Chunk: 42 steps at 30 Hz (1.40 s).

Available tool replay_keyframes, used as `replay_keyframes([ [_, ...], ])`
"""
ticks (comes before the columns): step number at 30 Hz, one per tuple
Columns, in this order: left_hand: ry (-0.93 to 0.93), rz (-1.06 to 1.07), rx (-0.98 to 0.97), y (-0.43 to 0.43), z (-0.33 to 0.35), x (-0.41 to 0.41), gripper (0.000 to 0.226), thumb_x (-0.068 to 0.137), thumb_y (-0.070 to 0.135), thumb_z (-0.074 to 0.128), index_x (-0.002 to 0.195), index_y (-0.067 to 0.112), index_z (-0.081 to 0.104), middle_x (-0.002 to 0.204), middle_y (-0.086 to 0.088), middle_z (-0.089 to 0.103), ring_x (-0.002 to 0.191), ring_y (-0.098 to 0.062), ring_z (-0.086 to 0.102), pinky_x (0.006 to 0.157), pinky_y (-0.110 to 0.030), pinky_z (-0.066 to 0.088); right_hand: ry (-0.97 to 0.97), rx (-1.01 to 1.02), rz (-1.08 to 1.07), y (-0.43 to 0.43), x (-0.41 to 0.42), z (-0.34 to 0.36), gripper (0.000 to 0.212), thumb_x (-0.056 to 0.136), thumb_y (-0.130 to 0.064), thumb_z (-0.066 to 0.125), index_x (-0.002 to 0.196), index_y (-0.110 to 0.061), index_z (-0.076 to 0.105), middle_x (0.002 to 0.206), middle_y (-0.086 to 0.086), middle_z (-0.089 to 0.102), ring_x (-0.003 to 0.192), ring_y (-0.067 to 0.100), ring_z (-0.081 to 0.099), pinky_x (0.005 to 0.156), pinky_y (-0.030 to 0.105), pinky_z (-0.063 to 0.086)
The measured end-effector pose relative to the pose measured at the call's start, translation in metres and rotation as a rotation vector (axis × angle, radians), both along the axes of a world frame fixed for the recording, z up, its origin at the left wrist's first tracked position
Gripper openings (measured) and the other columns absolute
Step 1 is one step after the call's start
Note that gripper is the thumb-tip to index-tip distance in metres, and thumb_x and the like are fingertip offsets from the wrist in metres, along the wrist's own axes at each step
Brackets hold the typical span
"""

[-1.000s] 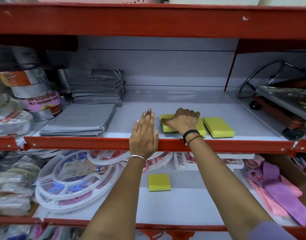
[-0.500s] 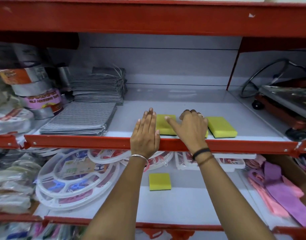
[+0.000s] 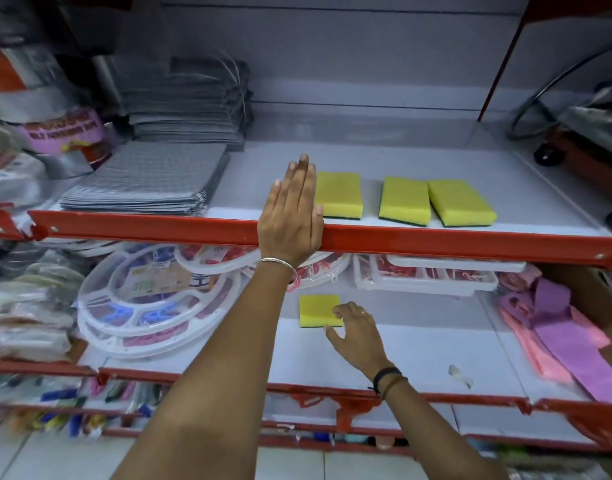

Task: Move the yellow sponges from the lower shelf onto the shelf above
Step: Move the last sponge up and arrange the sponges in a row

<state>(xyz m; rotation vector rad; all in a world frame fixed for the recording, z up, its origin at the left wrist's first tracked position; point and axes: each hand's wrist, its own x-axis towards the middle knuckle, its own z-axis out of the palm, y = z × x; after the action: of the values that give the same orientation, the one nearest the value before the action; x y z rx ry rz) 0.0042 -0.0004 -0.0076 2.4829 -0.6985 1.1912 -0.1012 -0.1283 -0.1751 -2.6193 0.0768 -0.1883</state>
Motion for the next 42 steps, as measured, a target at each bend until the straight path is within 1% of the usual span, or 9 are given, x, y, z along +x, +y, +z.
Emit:
replay_keyframes([
  [4,-0.024,0.007,-0.002,0.000,-0.002,0.001,0.056,0.092,0.028,0.027,0.142,0.003,0.033,0.149,-0.013,0.035,0.139,-0.023,0.031,0.114,-0.034,0.019,0.302,-0.134,0.109,0.000,0.026,-0.030,0.070,0.089,-0.036,0.054,0.147,-0.009,0.026,0.155,0.011,0.028,0.140,0.029,0.031,0.111,0.041,0.031],
  [8,-0.036,0.019,0.001,0.000,-0.003,0.003,0.056,0.092,0.028,0.028,0.142,0.003,0.033,0.149,-0.013,0.036,0.139,-0.023,0.031,0.114,-0.033,0.020,0.415,-0.248,0.148,0.004,0.050,-0.036,0.085,0.088,-0.033,0.058,0.151,-0.009,0.006,0.161,0.011,0.004,0.143,0.031,0.025,0.110,0.045,0.032],
  [14,-0.036,0.019,0.007,0.000,-0.002,0.002,0.055,0.092,0.028,0.028,0.141,0.003,0.034,0.148,-0.013,0.037,0.138,-0.023,0.032,0.115,-0.033,0.019,0.491,-0.356,0.002,0.009,0.053,-0.034,0.072,0.071,-0.047,0.070,0.126,-0.006,0.049,0.132,0.015,0.041,0.116,0.034,0.050,0.098,0.041,0.038],
  [18,-0.016,0.023,0.012,0.000,-0.001,0.001,0.055,0.092,0.028,0.028,0.141,0.003,0.034,0.148,-0.013,0.037,0.139,-0.023,0.032,0.115,-0.032,0.017,0.543,-0.297,-0.068,0.006,0.029,-0.031,0.081,0.063,-0.055,0.072,0.125,-0.009,0.047,0.133,0.014,0.041,0.124,0.034,0.042,0.100,0.043,0.038],
  [23,0.015,0.011,0.001,0.001,0.001,-0.001,0.055,0.092,0.027,0.028,0.141,0.003,0.035,0.148,-0.012,0.037,0.138,-0.023,0.033,0.114,-0.032,0.019,0.492,-0.097,-0.158,-0.002,0.006,0.026,0.077,0.065,-0.060,0.069,0.121,-0.011,0.049,0.124,0.010,0.050,0.117,0.028,0.051,0.089,0.037,0.046],
  [28,0.068,-0.001,0.006,0.002,0.004,-0.004,0.055,0.092,0.027,0.027,0.141,0.003,0.035,0.148,-0.012,0.037,0.138,-0.022,0.032,0.114,-0.032,0.018,0.389,-0.176,-0.127,-0.018,-0.020,0.135,0.070,0.066,-0.068,0.062,0.111,-0.014,0.055,0.116,0.006,0.057,0.107,0.027,0.056,0.078,0.033,0.042],
  [31,0.085,0.003,0.026,0.002,0.004,-0.006,0.055,0.093,0.027,0.026,0.142,0.003,0.034,0.149,-0.012,0.036,0.138,-0.022,0.032,0.114,-0.032,0.018,0.246,-0.211,-0.137,-0.026,-0.045,0.200,0.050,0.062,-0.065,0.065,0.082,-0.021,0.053,0.096,0.002,0.057,0.089,0.025,0.054,0.068,0.031,0.038],
  [34,0.104,0.001,0.030,0.002,0.005,-0.006,0.055,0.093,0.027,0.027,0.142,0.004,0.033,0.149,-0.012,0.036,0.139,-0.023,0.032,0.114,-0.032,0.017,0.116,-0.206,-0.177,-0.039,-0.061,0.250,0.055,0.057,-0.064,0.067,0.081,-0.016,0.055,0.078,-0.003,0.052,0.077,0.024,0.050,0.057,0.032,0.035],
  [42,0.117,-0.003,0.028,0.002,0.006,-0.008,0.055,0.093,0.028,0.026,0.142,0.003,0.033,0.149,-0.013,0.035,0.138,-0.024,0.033,0.114,-0.033,0.018,-0.102,-0.104,-0.391,-0.110,-0.050,0.308,0.057,0.057,-0.059,0.071,0.069,-0.006,0.053,0.072,0.009,0.056,0.071,0.031,0.051,0.057,0.035,0.036],
])
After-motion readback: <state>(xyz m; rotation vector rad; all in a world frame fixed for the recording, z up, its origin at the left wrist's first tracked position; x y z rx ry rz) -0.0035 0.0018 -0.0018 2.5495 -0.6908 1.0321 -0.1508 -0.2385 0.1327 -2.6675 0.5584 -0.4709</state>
